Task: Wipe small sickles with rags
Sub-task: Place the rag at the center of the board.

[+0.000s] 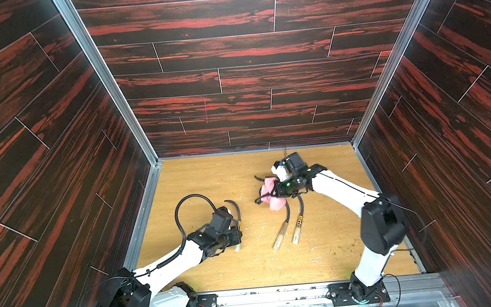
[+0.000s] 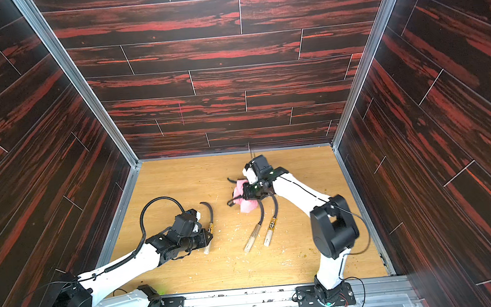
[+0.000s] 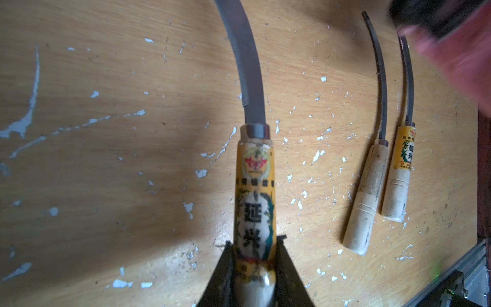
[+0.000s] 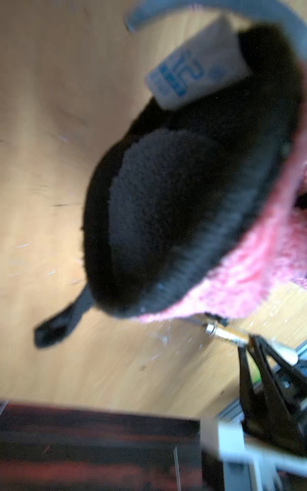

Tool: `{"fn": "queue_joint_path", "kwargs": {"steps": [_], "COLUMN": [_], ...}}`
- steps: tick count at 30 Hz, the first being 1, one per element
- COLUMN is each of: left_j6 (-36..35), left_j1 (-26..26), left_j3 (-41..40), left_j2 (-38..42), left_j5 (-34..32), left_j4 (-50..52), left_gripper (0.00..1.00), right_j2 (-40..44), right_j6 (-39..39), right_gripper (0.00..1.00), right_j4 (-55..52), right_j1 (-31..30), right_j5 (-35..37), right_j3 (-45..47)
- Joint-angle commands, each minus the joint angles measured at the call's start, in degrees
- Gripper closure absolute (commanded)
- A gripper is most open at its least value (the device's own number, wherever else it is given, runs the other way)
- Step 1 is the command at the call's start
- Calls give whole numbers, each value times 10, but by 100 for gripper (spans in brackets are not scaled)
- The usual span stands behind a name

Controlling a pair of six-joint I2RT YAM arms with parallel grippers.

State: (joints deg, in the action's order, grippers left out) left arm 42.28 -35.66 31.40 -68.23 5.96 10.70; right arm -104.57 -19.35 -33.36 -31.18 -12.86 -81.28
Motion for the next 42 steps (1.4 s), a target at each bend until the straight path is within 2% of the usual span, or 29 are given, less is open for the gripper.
{"fn": "queue_joint_path", "kwargs": {"steps": [1, 4, 7, 10, 16, 21, 37, 42], "left_j6": [1, 1, -1, -2, -2, -3, 0, 1], "left_j1": [-2, -2, -2, -2, -2, -3, -2, -2], "left_j3": [10, 11, 14, 19, 22, 27, 38, 43], "left_j2": [4, 4, 2, -4, -9, -14, -8, -8], "left_j5": [-12, -12, -9, -4, 1, 3, -7, -5], "left_j4": [-3, -7, -13, -17, -30, -40, -55, -61], "left_gripper": [100, 100, 100, 100, 100, 100, 100, 100], "right_j2": [-34, -51, -66, -79, -83, -68, 33, 50], "right_j6": [9, 7, 7, 7, 8, 8, -1, -4], "right_gripper": [100, 99, 94, 84, 57, 47, 39, 36], "right_j4": [-17, -15, -15, -18, -32, -42, -67, -63], "right_j1": [-11, -18, -26, -32, -37, -39, -63, -65], "right_j5": [4, 5, 4, 6, 30, 36, 98, 98], "right_j3": [-11, -8, -8, -11, -15, -19, -14, -15]}}
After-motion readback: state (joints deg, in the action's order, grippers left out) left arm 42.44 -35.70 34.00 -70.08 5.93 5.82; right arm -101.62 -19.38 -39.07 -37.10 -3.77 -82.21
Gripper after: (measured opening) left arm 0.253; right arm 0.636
